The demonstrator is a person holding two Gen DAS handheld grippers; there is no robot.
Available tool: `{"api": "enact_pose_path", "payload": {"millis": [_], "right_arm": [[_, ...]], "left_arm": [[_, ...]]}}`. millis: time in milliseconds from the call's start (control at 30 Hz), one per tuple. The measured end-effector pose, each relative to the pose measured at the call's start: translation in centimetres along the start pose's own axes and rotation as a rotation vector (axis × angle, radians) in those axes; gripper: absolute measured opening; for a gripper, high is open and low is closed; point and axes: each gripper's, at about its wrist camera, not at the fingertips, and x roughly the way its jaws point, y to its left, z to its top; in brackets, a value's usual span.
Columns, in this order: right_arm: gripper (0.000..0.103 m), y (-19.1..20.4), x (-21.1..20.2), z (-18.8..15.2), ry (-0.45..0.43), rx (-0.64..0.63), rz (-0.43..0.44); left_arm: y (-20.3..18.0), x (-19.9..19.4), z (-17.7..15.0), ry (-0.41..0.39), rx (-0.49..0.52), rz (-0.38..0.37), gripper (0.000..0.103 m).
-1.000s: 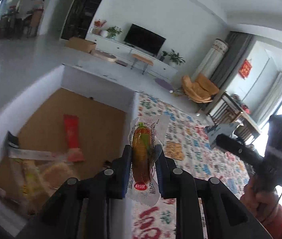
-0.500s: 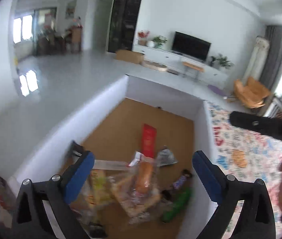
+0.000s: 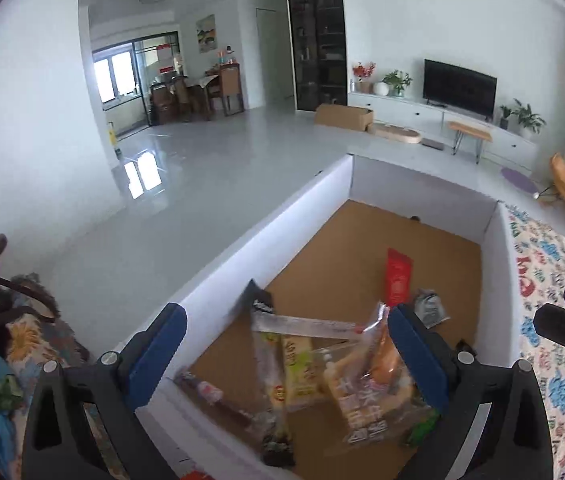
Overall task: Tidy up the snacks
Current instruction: 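Carry both snacks into the white box and open both grippers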
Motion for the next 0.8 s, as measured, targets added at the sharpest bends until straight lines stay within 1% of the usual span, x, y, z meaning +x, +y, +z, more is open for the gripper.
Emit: {"api": "enact_pose_path", "payload": {"millis": [100,133,233,300,467,600,667,800], "right_arm": [[0.074,0.9,0.4,-0.3,0.021,-0.006,-0.003],[0.076,1.3,0.5,-0.3,0.027,-0.012,-0.003],[0.077,2.1,0.6,-0.5,0.031,-0.029,-0.015],[0.077,2.5,0.6,-0.5,0.031,-0.041,-0.028],[0.077,2.6,1.0,-0.5,0.039,-0.038,-0.049],[0.077,2.8,1.3,-0.6,0.046,-0.038,-0.055],[0.077,3.1,1.4,-0.6,0.049,-0.041,-0.055],[0.077,3.4,1.7,-0.7,0.053,-0.045,-0.047]], "left_arm": [[0.6,0.3,-0.4,0.017,0.002,0.010,0.100],[0.8,0.4,-0.5,0.022,0.002,0.015,0.100],[1.3,0.7,-0.4,0.039,-0.006,0.037,0.100],[1.6,0.7,-0.5,0.053,-0.008,0.031,0.100],[2.0,0.3,-0.6,0.047,-0.006,0.037,0.100],[2.0,0.4,-0.5,0.054,-0.010,0.027,0.100],[2.1,0.4,-0.7,0.055,-0.015,0.027,0.103],[1.7,0.1,-0.8,0.048,0.008,0.036,0.103]]}}
